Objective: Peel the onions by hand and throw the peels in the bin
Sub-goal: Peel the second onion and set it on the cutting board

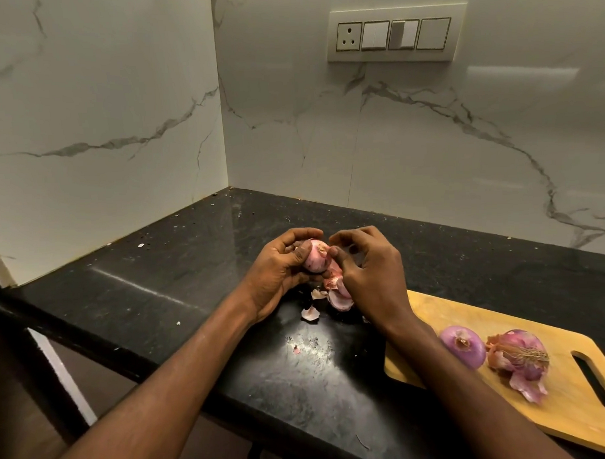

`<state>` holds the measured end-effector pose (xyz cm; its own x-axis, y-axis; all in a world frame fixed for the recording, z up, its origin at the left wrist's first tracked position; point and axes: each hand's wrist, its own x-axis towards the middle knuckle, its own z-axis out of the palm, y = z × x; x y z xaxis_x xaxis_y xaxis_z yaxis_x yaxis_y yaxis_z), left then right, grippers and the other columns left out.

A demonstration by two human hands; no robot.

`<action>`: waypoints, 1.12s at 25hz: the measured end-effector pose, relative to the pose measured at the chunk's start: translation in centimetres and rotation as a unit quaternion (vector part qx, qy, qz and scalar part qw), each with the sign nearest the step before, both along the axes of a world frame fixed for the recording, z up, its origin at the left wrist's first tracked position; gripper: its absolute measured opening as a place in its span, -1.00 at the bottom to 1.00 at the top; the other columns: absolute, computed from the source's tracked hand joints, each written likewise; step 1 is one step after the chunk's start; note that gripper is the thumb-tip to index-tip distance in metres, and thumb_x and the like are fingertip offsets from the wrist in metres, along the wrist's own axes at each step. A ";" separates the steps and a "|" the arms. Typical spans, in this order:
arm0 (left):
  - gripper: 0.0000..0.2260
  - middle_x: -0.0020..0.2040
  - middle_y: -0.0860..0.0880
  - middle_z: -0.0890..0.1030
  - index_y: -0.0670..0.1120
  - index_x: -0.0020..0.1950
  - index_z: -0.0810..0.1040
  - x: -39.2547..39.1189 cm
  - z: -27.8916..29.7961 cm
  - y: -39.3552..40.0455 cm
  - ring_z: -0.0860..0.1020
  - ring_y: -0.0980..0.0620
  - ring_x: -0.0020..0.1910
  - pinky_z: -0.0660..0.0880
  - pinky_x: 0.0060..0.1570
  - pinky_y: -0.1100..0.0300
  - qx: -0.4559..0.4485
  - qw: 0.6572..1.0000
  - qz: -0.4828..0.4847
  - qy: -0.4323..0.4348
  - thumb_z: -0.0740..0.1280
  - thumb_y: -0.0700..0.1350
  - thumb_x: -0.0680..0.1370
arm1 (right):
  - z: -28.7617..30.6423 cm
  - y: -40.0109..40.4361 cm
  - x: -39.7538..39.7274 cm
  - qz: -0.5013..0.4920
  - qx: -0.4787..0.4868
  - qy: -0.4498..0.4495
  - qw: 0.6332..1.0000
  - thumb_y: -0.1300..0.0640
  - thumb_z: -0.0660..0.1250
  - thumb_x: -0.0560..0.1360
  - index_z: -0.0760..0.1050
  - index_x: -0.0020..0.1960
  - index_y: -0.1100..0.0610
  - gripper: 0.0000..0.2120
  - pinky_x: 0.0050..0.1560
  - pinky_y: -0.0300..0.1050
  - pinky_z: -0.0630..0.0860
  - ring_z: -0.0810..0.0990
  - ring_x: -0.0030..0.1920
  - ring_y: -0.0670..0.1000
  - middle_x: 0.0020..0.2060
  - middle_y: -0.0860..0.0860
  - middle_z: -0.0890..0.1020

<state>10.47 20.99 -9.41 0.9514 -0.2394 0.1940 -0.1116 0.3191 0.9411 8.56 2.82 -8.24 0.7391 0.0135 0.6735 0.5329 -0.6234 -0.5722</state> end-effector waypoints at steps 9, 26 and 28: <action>-0.67 0.34 -0.36 0.56 -0.25 0.42 0.51 -0.3 0.4 0.0 0.62 -0.23 0.11 0.63 0.12 -0.16 -0.017 0.999 -0.022 0.029 0.13 -0.22 0.70 | 0.0 0.2 -0.5 0.052 -0.009 0.008 0.999 0.28 0.51 0.49 0.69 0.09 0.04 -0.77 -0.06 -0.22 0.62 0.63 -0.07 -0.16 -0.05 -0.11 0.65; -0.68 -0.08 -0.15 0.58 -0.27 0.23 0.57 -0.9 0.4 -0.5 0.53 0.09 -0.30 0.48 -0.38 0.26 0.037 0.999 -0.027 0.011 0.11 -0.11 0.74 | -0.1 0.8 -0.4 0.090 -0.094 0.038 0.991 0.10 0.47 0.55 0.56 0.15 -0.09 -0.79 -0.13 -0.10 0.54 0.53 -0.08 -0.16 -0.08 -0.24 0.56; -0.66 -0.07 -0.15 0.58 -0.32 0.26 0.55 -0.8 0.3 -0.4 0.53 0.08 -0.28 0.46 -0.36 0.24 0.054 0.998 -0.021 0.005 0.12 -0.10 0.73 | -0.2 0.7 -0.3 0.092 -0.093 0.040 0.991 0.12 0.46 0.55 0.57 0.12 -0.08 -0.80 -0.15 -0.08 0.54 0.53 -0.08 -0.15 -0.09 -0.22 0.56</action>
